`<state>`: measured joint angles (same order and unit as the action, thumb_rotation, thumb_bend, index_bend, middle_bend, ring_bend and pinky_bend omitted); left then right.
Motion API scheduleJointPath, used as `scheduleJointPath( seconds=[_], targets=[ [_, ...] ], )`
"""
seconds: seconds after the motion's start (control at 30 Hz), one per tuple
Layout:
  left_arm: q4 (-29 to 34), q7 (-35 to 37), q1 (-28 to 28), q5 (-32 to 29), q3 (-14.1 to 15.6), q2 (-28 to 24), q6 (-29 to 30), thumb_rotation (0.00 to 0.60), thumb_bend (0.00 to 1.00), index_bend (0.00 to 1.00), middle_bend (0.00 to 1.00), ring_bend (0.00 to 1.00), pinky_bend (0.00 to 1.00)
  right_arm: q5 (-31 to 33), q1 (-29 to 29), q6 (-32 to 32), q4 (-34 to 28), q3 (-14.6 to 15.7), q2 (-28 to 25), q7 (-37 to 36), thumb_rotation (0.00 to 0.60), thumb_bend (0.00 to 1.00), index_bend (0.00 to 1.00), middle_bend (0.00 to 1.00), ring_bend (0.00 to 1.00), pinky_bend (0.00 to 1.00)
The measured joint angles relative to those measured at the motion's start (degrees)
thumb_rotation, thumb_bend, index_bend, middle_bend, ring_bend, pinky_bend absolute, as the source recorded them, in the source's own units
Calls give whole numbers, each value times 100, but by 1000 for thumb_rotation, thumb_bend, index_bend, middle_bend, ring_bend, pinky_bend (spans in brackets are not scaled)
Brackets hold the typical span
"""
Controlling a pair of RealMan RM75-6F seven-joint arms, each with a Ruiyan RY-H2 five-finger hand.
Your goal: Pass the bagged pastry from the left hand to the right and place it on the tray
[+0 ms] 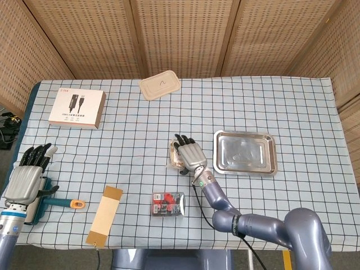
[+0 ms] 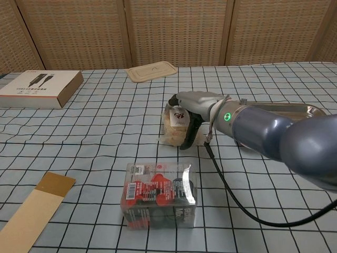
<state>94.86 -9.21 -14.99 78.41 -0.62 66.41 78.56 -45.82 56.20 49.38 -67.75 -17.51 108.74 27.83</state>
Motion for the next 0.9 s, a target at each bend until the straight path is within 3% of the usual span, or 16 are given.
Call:
scheduleJointPath(
  seconds=[0.07, 0.23, 0.53, 0.9],
  targets=[
    [1, 61, 16, 0, -26, -24, 0, 600, 0, 0, 0, 0, 0, -171, 3, 98, 171, 15, 148, -142, 600, 250, 629, 479, 450, 565],
    [0, 158, 59, 16, -83, -63, 8, 600, 0, 0, 0, 0, 0, -384, -57, 244, 268, 63, 248, -286, 600, 274, 715, 574, 555, 658],
    [-5, 116, 97, 6, -137, -57, -29, 600, 0, 0, 0, 0, 0, -643, -198, 693, -338, -28, -202, -169, 600, 274, 717, 575, 557, 657],
    [30, 41, 130, 4, -183, -56, -48, 600, 0, 0, 0, 0, 0, -337, -871, 1252, -996, -133, -1517, 143, 600, 273, 695, 562, 546, 633]
  ],
)
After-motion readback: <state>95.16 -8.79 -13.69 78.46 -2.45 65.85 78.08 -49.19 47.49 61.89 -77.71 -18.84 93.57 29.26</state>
